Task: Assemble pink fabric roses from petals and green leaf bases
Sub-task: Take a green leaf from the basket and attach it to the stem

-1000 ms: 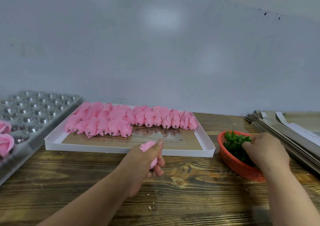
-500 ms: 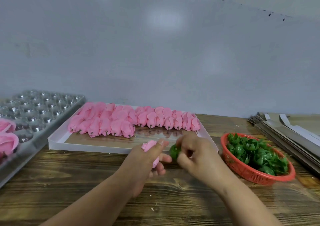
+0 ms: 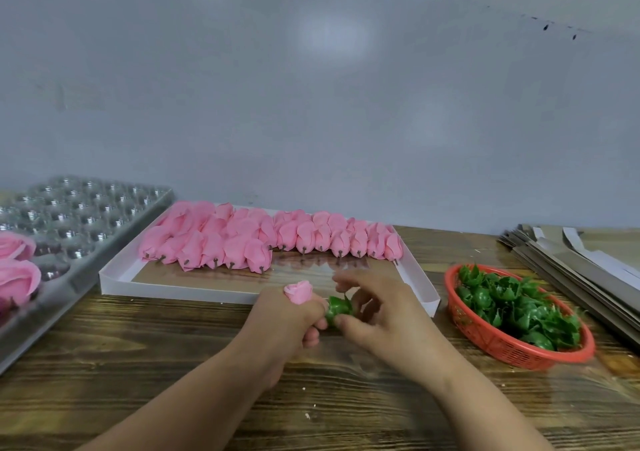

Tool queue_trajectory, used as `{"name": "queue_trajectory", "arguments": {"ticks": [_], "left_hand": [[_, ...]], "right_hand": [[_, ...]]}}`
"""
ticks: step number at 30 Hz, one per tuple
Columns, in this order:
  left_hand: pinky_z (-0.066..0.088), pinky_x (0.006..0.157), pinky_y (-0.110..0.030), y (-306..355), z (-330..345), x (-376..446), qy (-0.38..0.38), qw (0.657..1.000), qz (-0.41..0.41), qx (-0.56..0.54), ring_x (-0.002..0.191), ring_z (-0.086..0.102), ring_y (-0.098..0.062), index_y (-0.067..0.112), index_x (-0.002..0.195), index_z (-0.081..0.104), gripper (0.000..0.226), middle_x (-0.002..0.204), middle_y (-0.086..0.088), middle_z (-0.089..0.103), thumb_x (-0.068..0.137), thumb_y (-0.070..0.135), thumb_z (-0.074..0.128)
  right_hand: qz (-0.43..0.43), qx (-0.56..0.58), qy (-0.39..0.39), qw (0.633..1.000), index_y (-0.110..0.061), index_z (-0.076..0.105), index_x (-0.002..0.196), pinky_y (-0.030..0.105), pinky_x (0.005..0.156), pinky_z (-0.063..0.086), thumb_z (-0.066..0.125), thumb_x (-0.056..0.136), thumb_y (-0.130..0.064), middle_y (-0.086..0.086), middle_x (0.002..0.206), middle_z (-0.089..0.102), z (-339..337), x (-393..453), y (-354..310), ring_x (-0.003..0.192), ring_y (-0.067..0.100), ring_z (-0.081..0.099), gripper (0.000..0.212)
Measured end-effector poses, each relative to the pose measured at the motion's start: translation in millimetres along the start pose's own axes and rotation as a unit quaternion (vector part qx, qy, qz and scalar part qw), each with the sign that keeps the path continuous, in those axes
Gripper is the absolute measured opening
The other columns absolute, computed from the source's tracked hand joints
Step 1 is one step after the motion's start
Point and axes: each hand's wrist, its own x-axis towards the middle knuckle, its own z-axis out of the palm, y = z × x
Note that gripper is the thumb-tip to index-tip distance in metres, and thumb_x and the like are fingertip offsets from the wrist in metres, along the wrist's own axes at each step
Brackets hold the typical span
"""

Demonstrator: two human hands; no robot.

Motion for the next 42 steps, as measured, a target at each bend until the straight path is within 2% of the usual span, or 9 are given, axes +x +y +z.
{"name": "queue_trajectory", "arguments": {"ticks": [3, 6, 10, 16, 20, 26, 32, 39, 42], "left_hand": [[0.05, 0.05, -0.022, 0, 0, -1, -0.011, 0.999, 0.008, -0.033, 0.042, 0.05, -0.007, 0.008, 0.068, 0.069, 0.019, 0.053, -0.002, 0.062, 0.085, 0.001, 0.063], [0.054, 0.06, -0.027, -1, -1, -1, -0.023, 0.997, 0.003, -0.072, 0.047, 0.054, -0.007, 0.007, 0.075, 0.068, 0.011, 0.055, 0.0, 0.065, 0.086, 0.008, 0.066], [0.053, 0.055, -0.025, -2, 0, -1, -0.034, 0.991, 0.017, -0.127, 0.046, 0.054, -0.007, 0.008, 0.074, 0.064, 0.017, 0.057, -0.001, 0.064, 0.088, 0.017, 0.066], [0.055, 0.068, -0.032, 5, -6, 5, -0.008, 0.969, 0.054, -0.24, 0.057, 0.064, -0.013, 0.009, 0.07, 0.057, 0.041, 0.063, -0.004, 0.066, 0.072, 0.05, 0.057], [0.05, 0.073, -0.034, 4, -5, 5, -0.028, 0.966, 0.08, -0.244, 0.068, 0.069, -0.013, 0.011, 0.068, 0.057, 0.046, 0.074, -0.006, 0.071, 0.073, 0.055, 0.049], [0.053, 0.082, -0.044, 2, -3, 6, -0.035, 0.964, 0.094, -0.245, 0.077, 0.066, -0.019, 0.019, 0.053, 0.065, 0.047, 0.081, -0.006, 0.072, 0.073, 0.059, 0.047], [0.05, 0.046, -0.029, 0, 2, 0, 0.003, 0.977, 0.123, -0.176, 0.062, 0.068, -0.014, 0.017, 0.063, 0.061, 0.052, 0.083, 0.001, 0.074, 0.068, 0.066, 0.046], [0.054, 0.051, -0.028, -3, 4, -2, -0.004, 0.976, 0.179, -0.126, 0.069, 0.068, -0.009, 0.021, 0.06, 0.062, 0.052, 0.086, 0.004, 0.073, 0.064, 0.071, 0.046], [0.056, 0.056, -0.023, -5, 3, -1, -0.007, 0.976, 0.196, -0.097, 0.068, 0.065, -0.007, 0.016, 0.066, 0.063, 0.059, 0.085, -0.003, 0.069, 0.067, 0.072, 0.042]], "right_hand": [[0.09, 0.217, -0.04, 0.971, -0.018, 0.068, 0.093, 0.025, 0.067, 0.05, 0.072, 0.075, 0.002, 0.014, 0.079, 0.068, -5, 1, 3, 0.069, 0.013, 0.059, 0.027], [0.127, 0.382, -0.028, 0.915, -0.005, 0.067, 0.093, 0.022, 0.057, 0.054, 0.069, 0.067, 0.001, 0.011, 0.069, 0.069, -5, 2, 5, 0.061, 0.017, 0.065, 0.027], [0.161, 0.484, 0.0, 0.86, 0.002, 0.065, 0.092, 0.023, 0.051, 0.055, 0.067, 0.062, -0.001, 0.013, 0.063, 0.067, -1, 4, 4, 0.053, 0.018, 0.064, 0.03], [0.158, 0.406, 0.008, 0.9, 0.0, 0.064, 0.088, 0.02, 0.046, 0.051, 0.069, 0.065, 0.004, 0.005, 0.058, 0.065, -9, 3, 5, 0.047, 0.015, 0.061, 0.024], [0.169, 0.367, -0.048, 0.914, -0.005, 0.065, 0.085, 0.02, 0.05, 0.053, 0.067, 0.073, 0.014, 0.003, 0.066, 0.068, 5, 0, -4, 0.051, 0.015, 0.062, 0.023], [0.142, 0.376, -0.042, 0.915, -0.013, 0.067, 0.079, 0.02, 0.054, 0.053, 0.065, 0.073, 0.018, -0.002, 0.066, 0.069, 23, -1, -19, 0.051, 0.008, 0.061, 0.031], [0.156, 0.41, 0.022, 0.899, -0.006, 0.067, 0.081, 0.025, 0.057, 0.055, 0.067, 0.072, 0.015, 0.012, 0.075, 0.069, 34, -1, -21, 0.058, 0.018, 0.061, 0.023], [0.188, 0.439, 0.056, 0.877, -0.001, 0.066, 0.086, 0.024, 0.058, 0.055, 0.065, 0.074, 0.014, 0.013, 0.074, 0.07, 32, 0, -18, 0.059, 0.019, 0.065, 0.019], [0.17, 0.422, 0.041, 0.89, -0.006, 0.068, 0.085, 0.037, 0.071, 0.056, 0.066, 0.073, 0.014, 0.011, 0.079, 0.071, 30, -1, -21, 0.069, 0.023, 0.064, 0.024]]}}
